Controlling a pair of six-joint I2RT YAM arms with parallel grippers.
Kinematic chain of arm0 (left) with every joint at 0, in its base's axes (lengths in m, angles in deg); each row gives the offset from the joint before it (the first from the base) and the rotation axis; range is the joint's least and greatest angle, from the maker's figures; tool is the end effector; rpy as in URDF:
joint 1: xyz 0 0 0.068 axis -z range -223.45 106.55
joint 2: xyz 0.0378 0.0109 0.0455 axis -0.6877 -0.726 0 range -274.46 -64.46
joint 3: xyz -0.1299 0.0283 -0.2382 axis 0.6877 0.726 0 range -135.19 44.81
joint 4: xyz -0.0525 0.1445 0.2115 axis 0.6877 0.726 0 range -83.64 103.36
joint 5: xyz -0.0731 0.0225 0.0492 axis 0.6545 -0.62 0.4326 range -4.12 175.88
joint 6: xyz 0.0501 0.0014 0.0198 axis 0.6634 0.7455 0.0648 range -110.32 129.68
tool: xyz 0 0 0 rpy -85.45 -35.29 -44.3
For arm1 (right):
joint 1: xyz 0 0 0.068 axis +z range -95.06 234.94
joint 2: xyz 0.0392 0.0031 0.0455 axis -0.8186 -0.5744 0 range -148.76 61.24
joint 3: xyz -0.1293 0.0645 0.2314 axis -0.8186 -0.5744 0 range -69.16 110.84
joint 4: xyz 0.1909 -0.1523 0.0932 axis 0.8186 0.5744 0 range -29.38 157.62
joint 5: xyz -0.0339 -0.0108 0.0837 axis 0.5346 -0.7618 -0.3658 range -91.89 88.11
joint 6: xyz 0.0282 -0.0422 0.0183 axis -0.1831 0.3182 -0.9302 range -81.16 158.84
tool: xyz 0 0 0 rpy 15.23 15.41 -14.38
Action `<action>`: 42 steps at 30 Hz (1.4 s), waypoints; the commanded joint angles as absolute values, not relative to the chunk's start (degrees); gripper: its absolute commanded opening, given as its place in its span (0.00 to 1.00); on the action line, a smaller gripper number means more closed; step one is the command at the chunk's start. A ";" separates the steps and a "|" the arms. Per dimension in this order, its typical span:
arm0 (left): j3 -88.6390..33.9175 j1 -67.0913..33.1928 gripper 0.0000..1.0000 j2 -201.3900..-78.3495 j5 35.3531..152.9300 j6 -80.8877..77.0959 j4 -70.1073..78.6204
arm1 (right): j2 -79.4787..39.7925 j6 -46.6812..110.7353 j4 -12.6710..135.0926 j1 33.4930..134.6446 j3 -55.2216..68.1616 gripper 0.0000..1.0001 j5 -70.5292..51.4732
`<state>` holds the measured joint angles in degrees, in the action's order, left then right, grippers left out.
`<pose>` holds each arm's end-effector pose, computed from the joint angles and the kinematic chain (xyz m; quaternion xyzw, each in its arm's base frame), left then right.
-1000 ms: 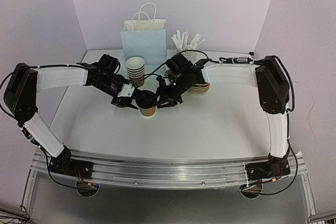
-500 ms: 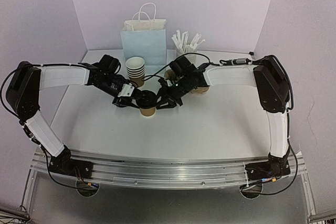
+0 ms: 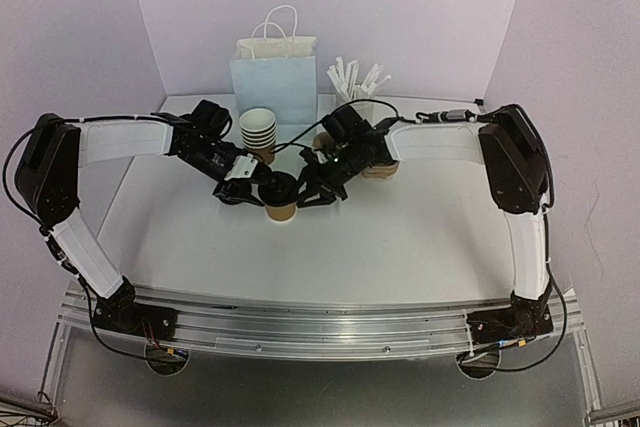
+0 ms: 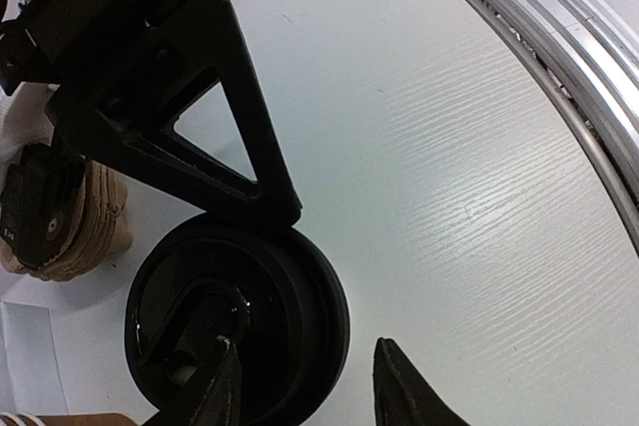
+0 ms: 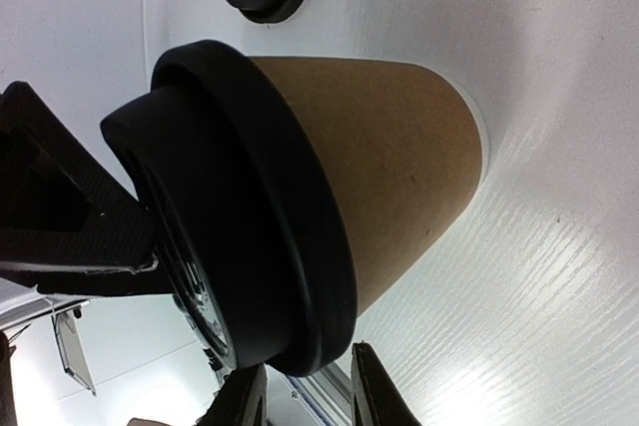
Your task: Pack the takeout coffee
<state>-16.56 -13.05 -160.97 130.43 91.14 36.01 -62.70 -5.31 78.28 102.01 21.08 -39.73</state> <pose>0.2695 -0.1870 0.1939 0.7944 0.4374 -0.2467 0.3417 0.3029 0.3576 0.1668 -0.1299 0.8897 0.4378 0.0002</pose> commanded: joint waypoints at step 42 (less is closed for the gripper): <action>-15.47 -22.53 0.53 -153.44 128.00 74.71 37.78 | -67.83 25.08 92.93 112.17 48.98 0.91 2.98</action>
